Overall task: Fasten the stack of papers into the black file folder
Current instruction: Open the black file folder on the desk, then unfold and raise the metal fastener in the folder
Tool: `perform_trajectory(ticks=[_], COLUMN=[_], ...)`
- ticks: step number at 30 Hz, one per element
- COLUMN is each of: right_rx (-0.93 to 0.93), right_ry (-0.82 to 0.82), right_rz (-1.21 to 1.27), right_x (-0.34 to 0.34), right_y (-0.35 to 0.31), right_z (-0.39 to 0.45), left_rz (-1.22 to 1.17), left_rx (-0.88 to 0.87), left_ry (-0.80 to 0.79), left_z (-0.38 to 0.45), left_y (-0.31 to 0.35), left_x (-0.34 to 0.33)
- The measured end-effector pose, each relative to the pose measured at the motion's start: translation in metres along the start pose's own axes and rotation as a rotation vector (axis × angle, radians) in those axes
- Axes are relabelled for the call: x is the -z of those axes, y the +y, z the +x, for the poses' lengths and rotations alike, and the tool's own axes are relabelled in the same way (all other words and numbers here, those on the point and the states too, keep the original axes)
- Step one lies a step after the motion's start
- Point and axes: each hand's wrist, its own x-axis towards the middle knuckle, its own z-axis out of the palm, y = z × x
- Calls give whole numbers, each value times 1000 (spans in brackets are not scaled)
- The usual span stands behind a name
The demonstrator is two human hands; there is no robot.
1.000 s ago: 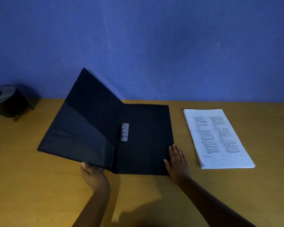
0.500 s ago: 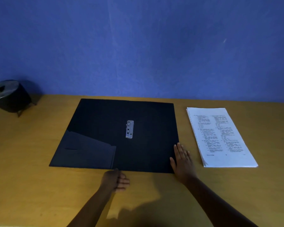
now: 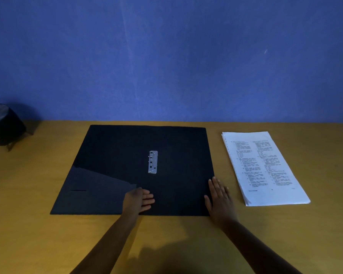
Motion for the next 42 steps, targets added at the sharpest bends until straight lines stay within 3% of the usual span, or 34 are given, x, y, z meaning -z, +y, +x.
perform_trajectory(ticks=[4,7,10,15,20,42], right_rx=[-26,-82,-85,4,19,86], right_ry=[-12,2,37,-32,-18,15], right_rz=[-10,-9,44,122,13,30], right_x=[0,0,7,6,-3,-2], right_y=[-2,-10,-24,-49,-47,-13], right_z=[1,5,21,51,53,31], left_rz=[598,828,1006,1353,1338,1288], left_rx=[-624,-816,-765,-692,-663,-669], left_ry=[46,99,192,147,158,172], left_z=[10,22,36,51,49,9], left_y=[0,2,1,-16,-21,-38], left_x=[-4,-8,-7,-5,-11,-33])
